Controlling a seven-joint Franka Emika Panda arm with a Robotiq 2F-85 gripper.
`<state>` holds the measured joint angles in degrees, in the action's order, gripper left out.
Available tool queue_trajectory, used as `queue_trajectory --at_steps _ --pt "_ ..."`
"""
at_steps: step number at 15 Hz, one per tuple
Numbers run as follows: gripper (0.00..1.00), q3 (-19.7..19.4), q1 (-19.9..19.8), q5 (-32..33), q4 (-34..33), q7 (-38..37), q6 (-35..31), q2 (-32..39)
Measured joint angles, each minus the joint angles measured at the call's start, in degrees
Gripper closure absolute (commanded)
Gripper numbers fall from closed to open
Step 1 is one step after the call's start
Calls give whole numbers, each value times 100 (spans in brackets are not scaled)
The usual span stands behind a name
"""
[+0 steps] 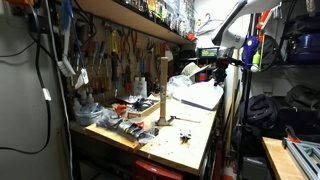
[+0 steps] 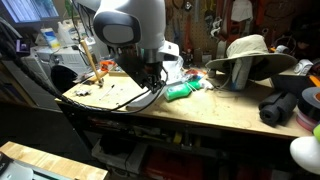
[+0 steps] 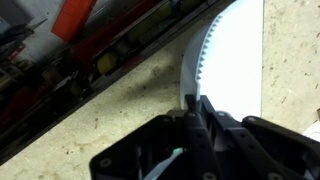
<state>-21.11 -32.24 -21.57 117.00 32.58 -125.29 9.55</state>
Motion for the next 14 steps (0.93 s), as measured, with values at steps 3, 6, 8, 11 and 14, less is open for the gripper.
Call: queue_trajectory --at_steps 3,6,8,11,14 --pt "98 14 87 122 29 -111 -178 55" --pt "98 24 207 379 92 -281 -343 78" --pt "98 27 301 605 143 -438 -418 77" --pt "98 31 445 1004 175 -811 -433 77" --pt "98 32 608 1382 174 -1328 -434 73"
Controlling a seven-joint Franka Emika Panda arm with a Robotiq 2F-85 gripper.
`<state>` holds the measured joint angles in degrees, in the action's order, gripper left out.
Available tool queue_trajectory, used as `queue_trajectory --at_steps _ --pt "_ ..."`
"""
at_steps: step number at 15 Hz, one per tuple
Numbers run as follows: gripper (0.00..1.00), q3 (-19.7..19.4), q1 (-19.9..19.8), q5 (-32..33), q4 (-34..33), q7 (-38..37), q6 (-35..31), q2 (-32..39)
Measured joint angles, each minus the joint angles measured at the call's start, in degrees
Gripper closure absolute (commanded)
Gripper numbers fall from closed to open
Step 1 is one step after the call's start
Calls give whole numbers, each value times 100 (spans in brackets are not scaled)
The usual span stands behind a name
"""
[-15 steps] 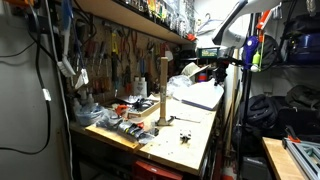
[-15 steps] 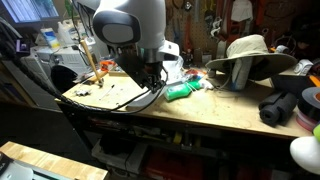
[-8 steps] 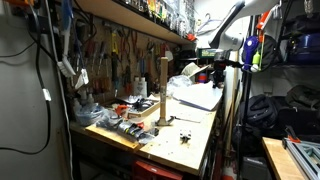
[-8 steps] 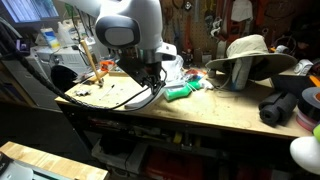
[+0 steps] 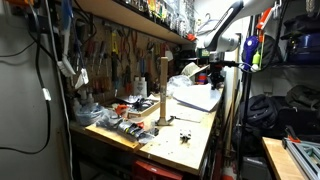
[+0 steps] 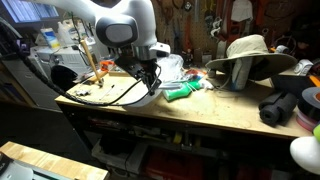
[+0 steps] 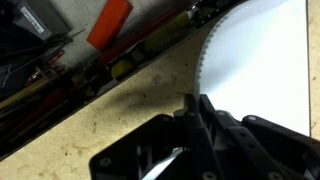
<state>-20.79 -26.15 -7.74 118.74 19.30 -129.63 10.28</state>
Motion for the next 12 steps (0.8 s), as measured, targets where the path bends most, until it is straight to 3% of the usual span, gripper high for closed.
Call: queue_trajectory --at_steps 12 --pt "98 55 507 1354 10 -1185 196 8"
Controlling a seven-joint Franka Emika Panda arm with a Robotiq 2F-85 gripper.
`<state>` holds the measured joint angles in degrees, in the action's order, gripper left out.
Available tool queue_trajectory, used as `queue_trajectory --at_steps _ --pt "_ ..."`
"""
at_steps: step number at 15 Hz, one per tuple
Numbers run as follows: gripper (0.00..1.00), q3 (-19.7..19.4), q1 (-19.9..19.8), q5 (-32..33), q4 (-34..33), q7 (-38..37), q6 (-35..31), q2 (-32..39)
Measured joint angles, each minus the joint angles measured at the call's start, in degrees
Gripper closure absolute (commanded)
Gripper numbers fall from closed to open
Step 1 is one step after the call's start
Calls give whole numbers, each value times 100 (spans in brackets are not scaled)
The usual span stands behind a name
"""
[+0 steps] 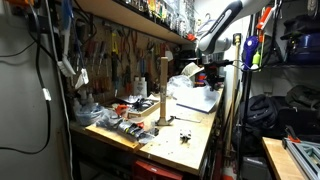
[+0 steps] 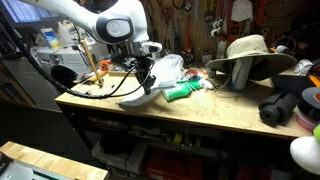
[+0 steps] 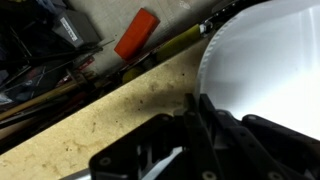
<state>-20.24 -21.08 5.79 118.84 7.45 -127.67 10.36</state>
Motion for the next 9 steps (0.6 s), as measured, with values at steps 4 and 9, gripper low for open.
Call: queue_trajectory --at_steps 4,9 --pt "98 18 111 366 -2 -362 143 20" --pt "98 41 140 464 -22 -439 234 21"
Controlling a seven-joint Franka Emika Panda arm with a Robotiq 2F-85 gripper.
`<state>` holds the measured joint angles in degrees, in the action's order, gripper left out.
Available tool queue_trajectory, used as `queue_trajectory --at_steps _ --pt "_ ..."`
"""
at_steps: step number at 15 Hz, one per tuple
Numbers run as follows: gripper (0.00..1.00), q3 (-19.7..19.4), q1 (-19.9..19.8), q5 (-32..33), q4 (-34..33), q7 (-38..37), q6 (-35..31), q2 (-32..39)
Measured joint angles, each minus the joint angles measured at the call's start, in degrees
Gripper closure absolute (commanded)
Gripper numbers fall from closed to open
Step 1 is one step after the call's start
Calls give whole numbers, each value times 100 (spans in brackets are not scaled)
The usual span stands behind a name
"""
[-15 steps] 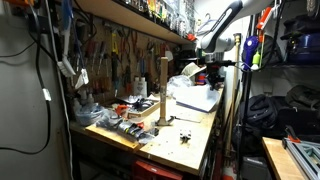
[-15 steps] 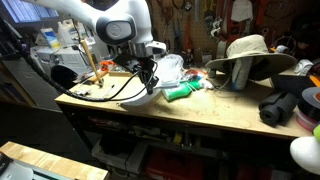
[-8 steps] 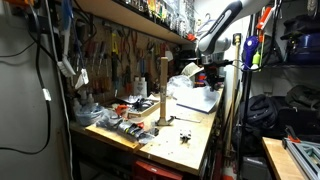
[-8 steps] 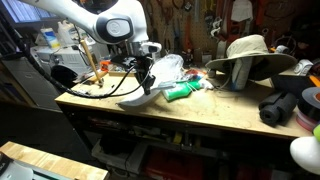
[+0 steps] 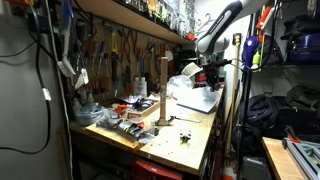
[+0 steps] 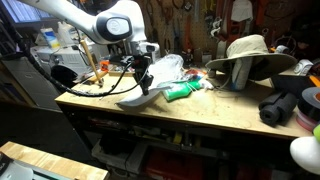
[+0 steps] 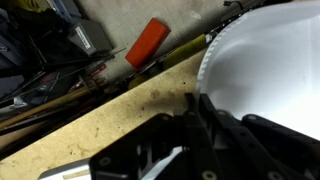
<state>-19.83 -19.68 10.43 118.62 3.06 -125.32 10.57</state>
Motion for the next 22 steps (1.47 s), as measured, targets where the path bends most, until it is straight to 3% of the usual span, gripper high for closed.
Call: queue_trajectory --at_steps 22 --pt "98 204 -1 -577 -183 171 231 279"
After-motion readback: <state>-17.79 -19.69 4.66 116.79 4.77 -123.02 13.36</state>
